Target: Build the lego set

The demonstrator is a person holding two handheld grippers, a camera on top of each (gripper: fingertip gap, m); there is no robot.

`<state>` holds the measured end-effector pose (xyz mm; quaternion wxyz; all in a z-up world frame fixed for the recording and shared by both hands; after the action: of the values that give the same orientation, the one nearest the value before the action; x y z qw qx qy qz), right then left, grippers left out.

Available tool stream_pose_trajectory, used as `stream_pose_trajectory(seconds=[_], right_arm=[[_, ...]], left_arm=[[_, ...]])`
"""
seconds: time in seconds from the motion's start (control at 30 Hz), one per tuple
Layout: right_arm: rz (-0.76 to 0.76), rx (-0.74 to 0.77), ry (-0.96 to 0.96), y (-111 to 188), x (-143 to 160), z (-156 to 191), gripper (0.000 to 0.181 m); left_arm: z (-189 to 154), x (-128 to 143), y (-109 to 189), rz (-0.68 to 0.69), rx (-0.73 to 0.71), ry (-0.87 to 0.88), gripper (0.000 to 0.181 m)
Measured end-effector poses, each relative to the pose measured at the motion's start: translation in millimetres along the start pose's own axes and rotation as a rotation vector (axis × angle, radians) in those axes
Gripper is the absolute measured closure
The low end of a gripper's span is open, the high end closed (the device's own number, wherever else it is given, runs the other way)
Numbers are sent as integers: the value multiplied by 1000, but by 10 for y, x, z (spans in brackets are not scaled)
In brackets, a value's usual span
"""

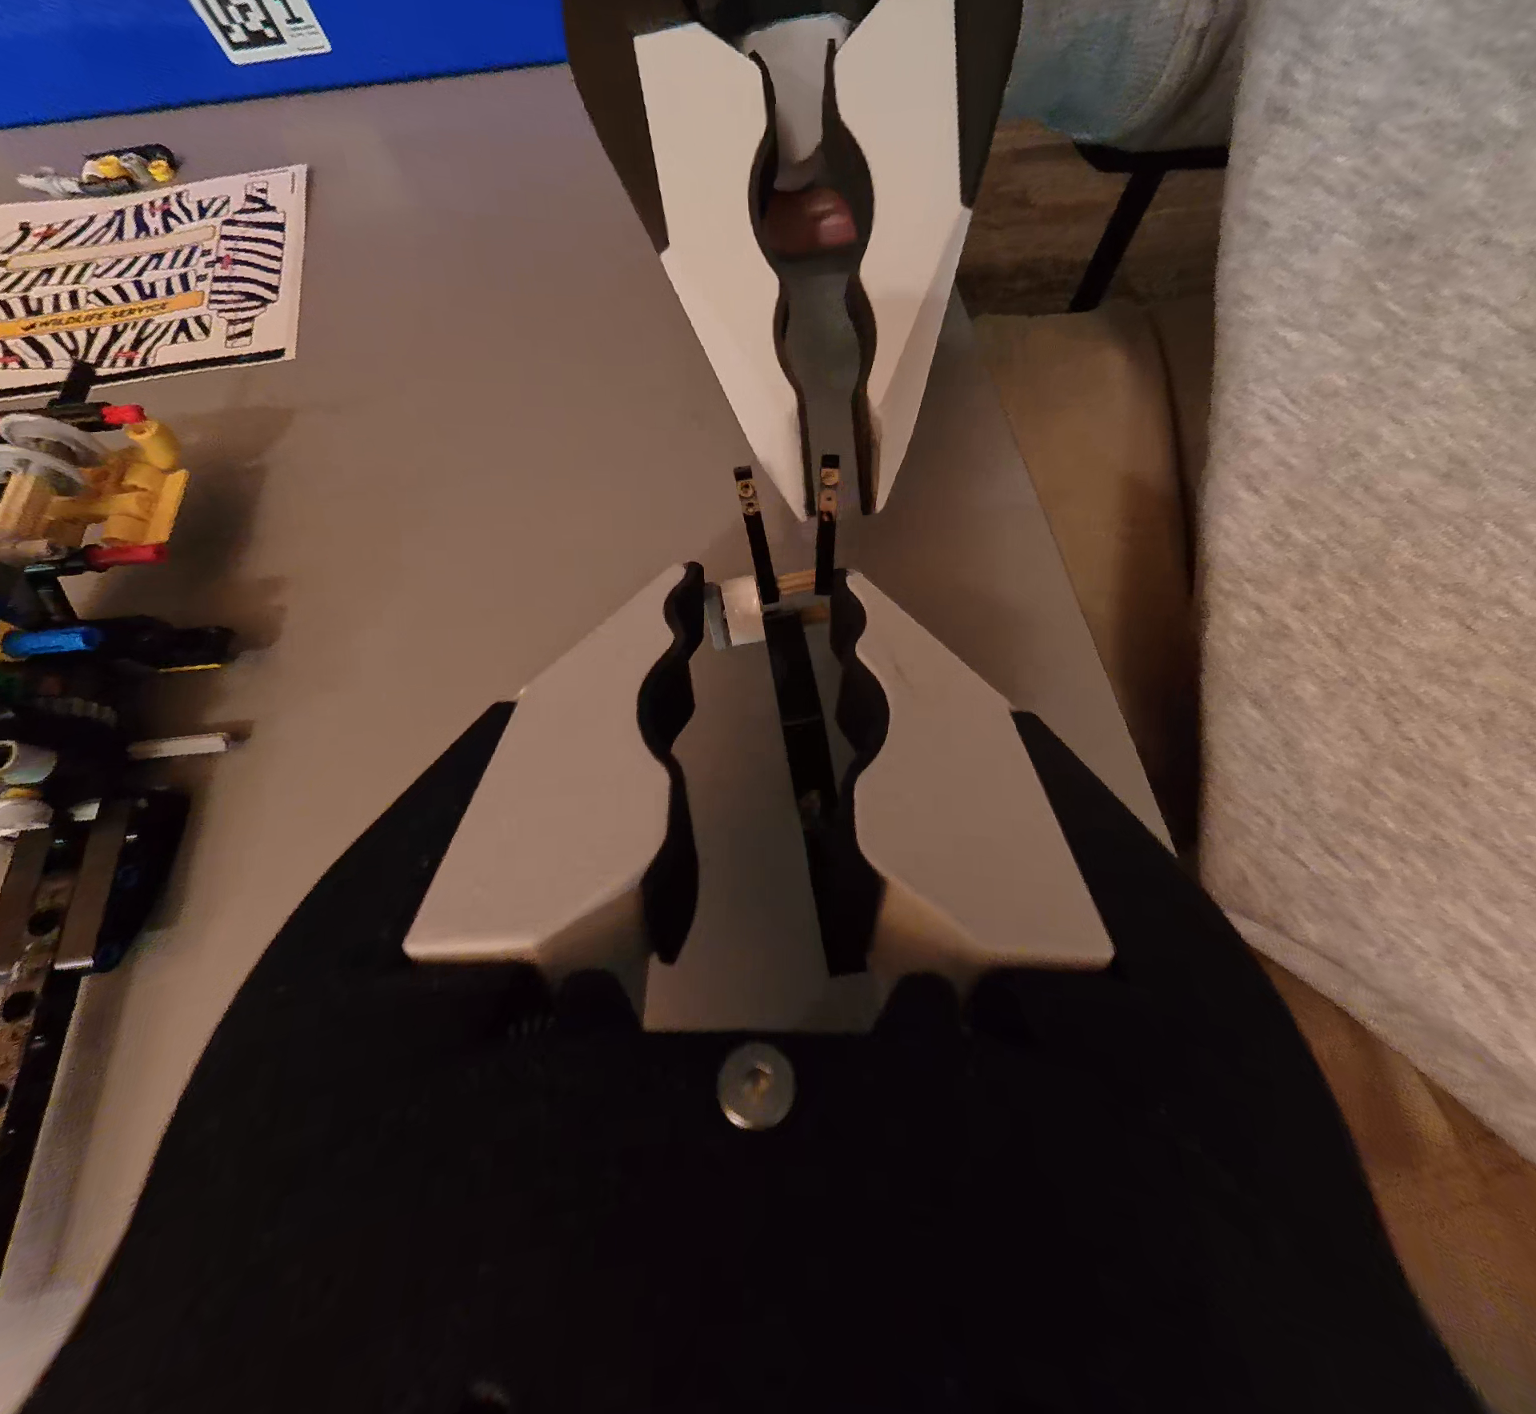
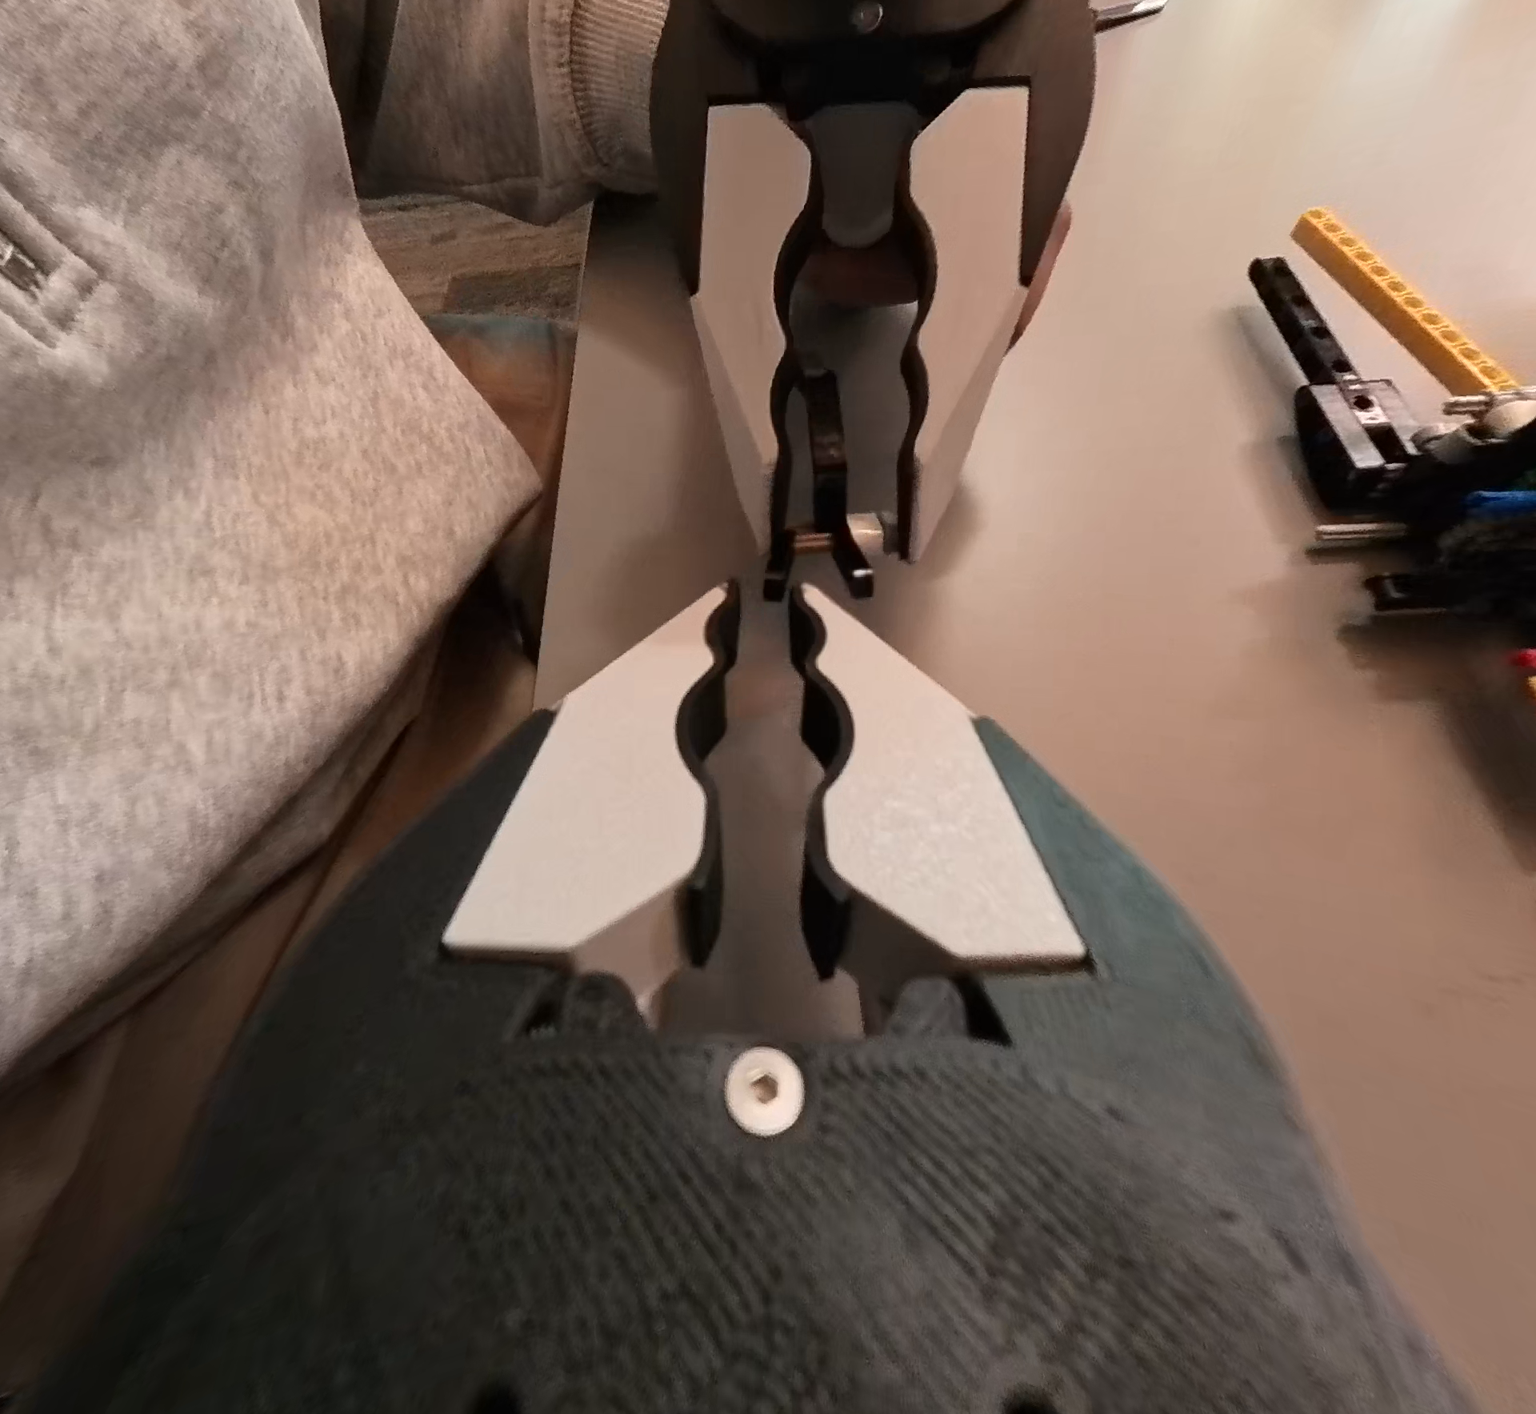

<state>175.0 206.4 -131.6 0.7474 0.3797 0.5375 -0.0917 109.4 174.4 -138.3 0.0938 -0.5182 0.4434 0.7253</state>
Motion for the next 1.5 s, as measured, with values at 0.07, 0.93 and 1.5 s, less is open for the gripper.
stream_pose_trajectory(seconds=[0.07, 0.93, 1.5], right_arm=[[-17, 19, 2, 44, -2, -25, 166], [-58, 34, 18, -25, -94, -78, 166], [-56, 70, 29, -21, -93, -91, 169]], left_arm=[[27, -5, 3, -6, -19, 13, 150], [-57, -91, -13, -56, 20, 11, 151], [-30, -85, -17, -48, 17, 37, 155]])
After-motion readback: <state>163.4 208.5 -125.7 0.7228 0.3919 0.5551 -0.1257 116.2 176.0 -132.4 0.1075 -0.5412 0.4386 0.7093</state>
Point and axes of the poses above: each gripper's, where its closed fingertips meet, y back along the fingers, x out of its underside, z = x × y across the jaws, the point moved 4 cm from there along y, back along the fingers, and after that the axes turned 7 degrees about -x, right-handed, at the moved point
